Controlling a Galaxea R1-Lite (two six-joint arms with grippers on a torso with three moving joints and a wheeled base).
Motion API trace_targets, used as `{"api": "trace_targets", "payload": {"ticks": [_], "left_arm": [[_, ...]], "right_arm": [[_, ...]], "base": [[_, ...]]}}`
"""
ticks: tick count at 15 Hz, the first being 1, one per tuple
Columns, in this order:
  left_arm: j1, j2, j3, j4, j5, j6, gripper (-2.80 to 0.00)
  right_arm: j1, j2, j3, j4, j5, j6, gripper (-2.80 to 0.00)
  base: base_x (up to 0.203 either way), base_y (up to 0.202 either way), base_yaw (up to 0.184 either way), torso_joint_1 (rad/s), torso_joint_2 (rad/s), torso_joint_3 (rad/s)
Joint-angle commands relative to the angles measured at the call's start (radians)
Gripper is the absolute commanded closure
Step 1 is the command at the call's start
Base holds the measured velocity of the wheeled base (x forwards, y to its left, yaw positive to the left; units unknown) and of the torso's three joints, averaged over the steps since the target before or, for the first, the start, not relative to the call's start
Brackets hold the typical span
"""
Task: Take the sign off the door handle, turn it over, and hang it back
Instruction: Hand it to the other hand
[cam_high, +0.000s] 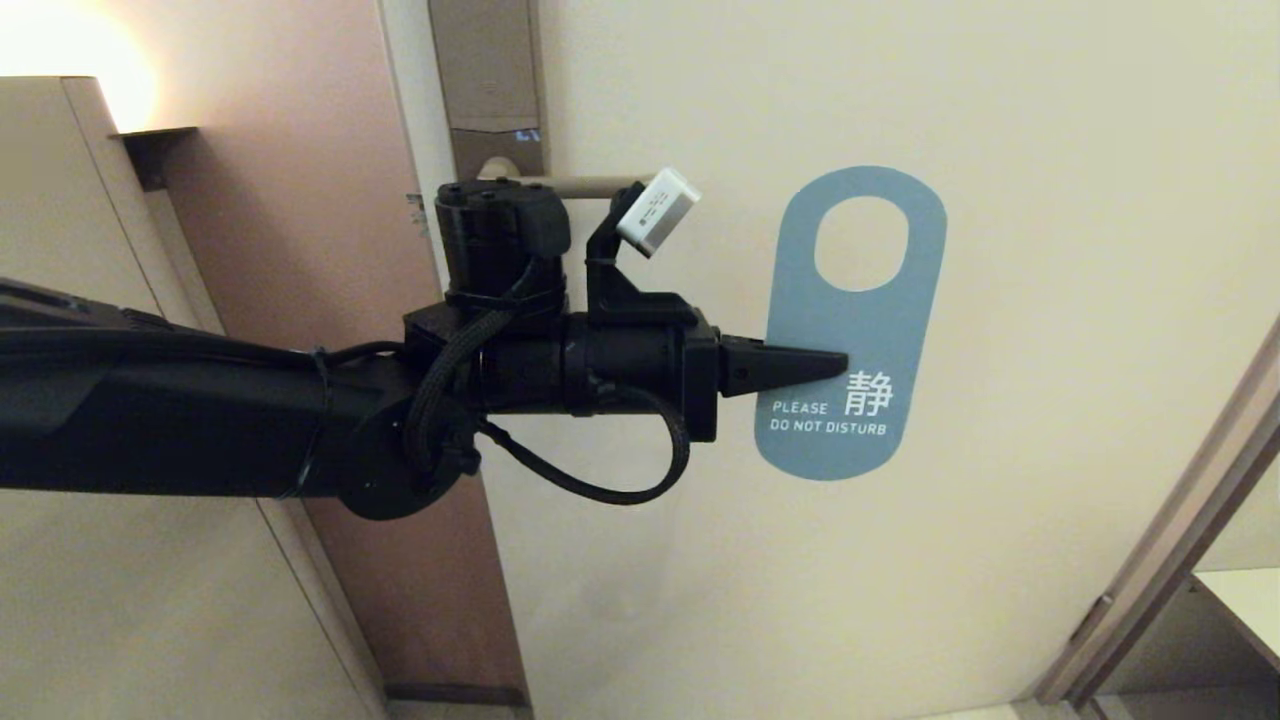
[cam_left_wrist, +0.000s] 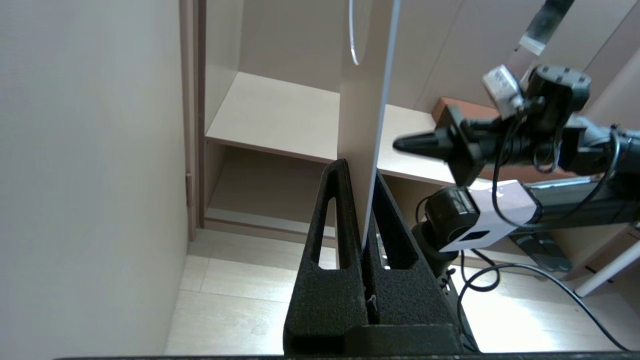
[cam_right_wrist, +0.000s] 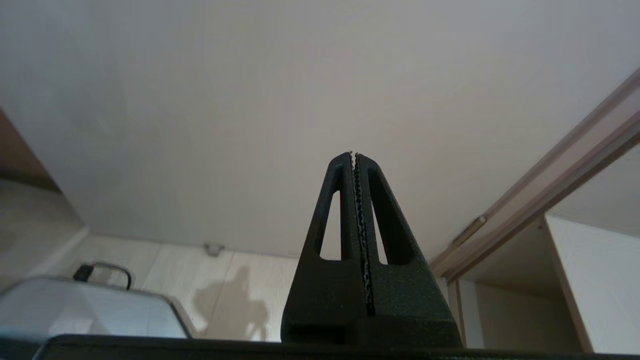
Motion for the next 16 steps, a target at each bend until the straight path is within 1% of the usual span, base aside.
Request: {"api": "trace_targets", "payload": {"ticks": [1,4,6,8,11,15,16], "left_arm": [[0.005,0.002,-0.002,-0.005,-0.005,-0.001,0.0],[0.017,0.002,0.0,-0.005,-0.005,-0.001,0.0],[0.028,0.002,0.002,-0.005,-0.005,-0.001,0.0],[0.036,0.002,0.002,-0.005,-0.005,-0.001,0.0],[0.041,0.002,0.002,-0.005,-0.005,-0.001,0.0],[0.046,0.014,0.002,-0.009,-0.005,-0.001,0.0],[0.045,0.017,0.002,-0.029,-0.005,-0.003,0.0]], "right_arm": [[0.0,0.117,-0.015,-0.054,-0.003,0.005,0.0],[-0.002,0.246,-0.028,-0.162,-0.016,0.031,0.0],[-0.003,0.315,-0.025,-0.197,-0.017,0.048,0.0],[-0.004,0.375,-0.023,-0.226,-0.017,0.053,0.0],[-0.004,0.459,-0.03,-0.303,-0.016,0.052,0.0],[-0.004,0.573,-0.081,-0.367,-0.007,0.053,0.0],[-0.003,0.6,-0.097,-0.397,0.001,0.051,0.0]], "base": [[0.0,0.0,0.0,0.0,0.0,0.0],[0.0,0.0,0.0,0.0,0.0,0.0],[0.0,0.0,0.0,0.0,0.0,0.0],[0.0,0.0,0.0,0.0,0.0,0.0],[0.0,0.0,0.0,0.0,0.0,0.0],[0.0,0.0,0.0,0.0,0.0,0.0],[0.0,0.0,0.0,0.0,0.0,0.0]]}}
